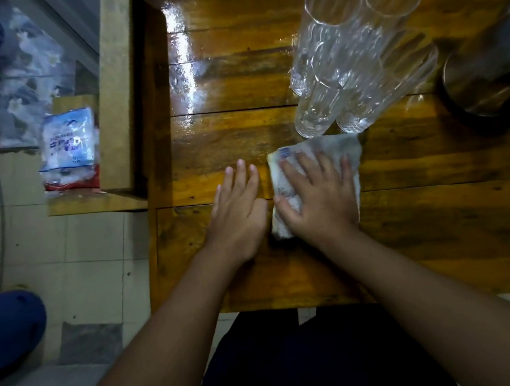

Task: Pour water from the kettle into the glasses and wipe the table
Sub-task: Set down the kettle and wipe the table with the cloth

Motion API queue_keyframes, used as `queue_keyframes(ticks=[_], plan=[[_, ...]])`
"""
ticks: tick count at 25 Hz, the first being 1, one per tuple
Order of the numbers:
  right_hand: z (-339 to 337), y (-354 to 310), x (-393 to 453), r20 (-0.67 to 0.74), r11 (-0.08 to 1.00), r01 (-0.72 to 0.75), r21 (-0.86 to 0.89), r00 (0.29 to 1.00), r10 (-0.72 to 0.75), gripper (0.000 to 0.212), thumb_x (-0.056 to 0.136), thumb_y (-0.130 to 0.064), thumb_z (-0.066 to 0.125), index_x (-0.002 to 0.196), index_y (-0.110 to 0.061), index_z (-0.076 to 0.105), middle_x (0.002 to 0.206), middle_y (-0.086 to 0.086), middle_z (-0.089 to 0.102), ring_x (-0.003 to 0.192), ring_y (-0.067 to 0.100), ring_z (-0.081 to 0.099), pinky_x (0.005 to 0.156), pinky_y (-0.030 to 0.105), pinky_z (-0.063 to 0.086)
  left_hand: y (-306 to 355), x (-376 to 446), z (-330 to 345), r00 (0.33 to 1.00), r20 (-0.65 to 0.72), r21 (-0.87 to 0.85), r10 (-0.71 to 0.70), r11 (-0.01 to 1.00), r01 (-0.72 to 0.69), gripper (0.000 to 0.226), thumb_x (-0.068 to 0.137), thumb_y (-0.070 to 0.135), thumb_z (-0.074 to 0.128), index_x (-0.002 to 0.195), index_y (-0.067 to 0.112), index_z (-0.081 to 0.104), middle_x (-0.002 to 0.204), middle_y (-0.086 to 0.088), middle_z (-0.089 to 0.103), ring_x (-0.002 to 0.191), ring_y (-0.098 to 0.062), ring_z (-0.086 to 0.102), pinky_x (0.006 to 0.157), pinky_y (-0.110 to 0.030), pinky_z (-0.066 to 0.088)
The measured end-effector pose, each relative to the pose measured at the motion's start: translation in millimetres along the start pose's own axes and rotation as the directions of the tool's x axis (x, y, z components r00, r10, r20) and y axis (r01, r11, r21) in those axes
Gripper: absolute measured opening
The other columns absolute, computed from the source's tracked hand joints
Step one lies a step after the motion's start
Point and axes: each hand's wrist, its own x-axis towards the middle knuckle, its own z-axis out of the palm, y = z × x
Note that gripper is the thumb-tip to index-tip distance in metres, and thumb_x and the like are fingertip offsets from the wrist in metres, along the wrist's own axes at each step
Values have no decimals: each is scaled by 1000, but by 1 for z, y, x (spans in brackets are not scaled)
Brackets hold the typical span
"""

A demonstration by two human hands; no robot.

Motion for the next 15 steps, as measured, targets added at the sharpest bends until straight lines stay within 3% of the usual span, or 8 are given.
queue_keyframes(ticks=[2, 4, 7, 9, 12, 14, 15], plan=[[0, 10, -21, 23, 982, 189, 20, 982, -190, 62, 87, -56, 49, 144, -31, 49, 154, 5, 47, 145, 30, 34, 118, 57, 14, -1, 1, 1, 1000, 3, 10, -8, 1000, 8, 66, 96, 37, 18, 158, 27, -3, 164, 7, -18, 144, -4, -24, 119, -36, -12], [-3, 35, -45, 36, 971, 238, 7, 971, -238, 61, 86, -55, 51, 142, -30, 53, 152, 5, 50, 144, 30, 37, 118, 55, 16, 1, 0, 4, 1000, -9, 9, -14, 1000, 14, 66, 99, 43, 20, 158, 28, -5, 163, 9, -20, 145, -6, -25, 119, -37, -13], [-13, 88, -74, 34, 999, -21, -25, 999, 22, 66, 84, -58, 47, 142, -27, 51, 152, 8, 47, 145, 32, 32, 117, 55, 14, 3, -4, 11, 998, -62, 89, 0, 996, 6, 71, 99, 50, 23, 157, 25, -11, 163, 5, -24, 147, -13, -27, 117, -37, -16], [-20, 111, -72, 26, 976, -218, -9, 976, 218, 67, 86, -59, 44, 145, -28, 43, 155, 8, 40, 147, 31, 24, 119, 56, 10, 7, -6, 19, 992, -125, 158, -31, 986, 50, 76, 99, 51, 27, 157, 22, -12, 164, 0, -23, 148, -18, -27, 118, -39, -15], [-19, 93, -35, -40, 919, -393, 44, 918, 394, 66, 88, -58, 42, 147, -29, 37, 157, 8, 37, 148, 31, 21, 119, 56, 10, 27, -4, 32, 973, -223, 148, -57, 985, 91, 78, 98, 45, 36, 158, 16, -6, 165, -5, -16, 150, -21, -21, 119, -39, -12], [-14, 66, -19, -33, 937, -345, 57, 937, 347, 70, 86, -59, 43, 149, -29, 36, 158, 9, 37, 148, 33, 22, 119, 53, 9, 40, -2, 44, 971, -235, 152, 49, 988, -13, 73, 99, 36, 37, 158, 16, 0, 166, -3, -11, 150, -18, -17, 119, -36, -11], [-11, 60, -20, -17, 975, -218, 49, 976, 219, 71, 85, -58, 45, 149, -29, 38, 158, 8, 38, 148, 33, 25, 119, 52, 8, 45, -1, 51, 970, -222, 160, 97, 985, -62, 70, 100, 33, 37, 158, 16, 2, 167, -2, -8, 150, -15, -15, 119, -34, -11]])
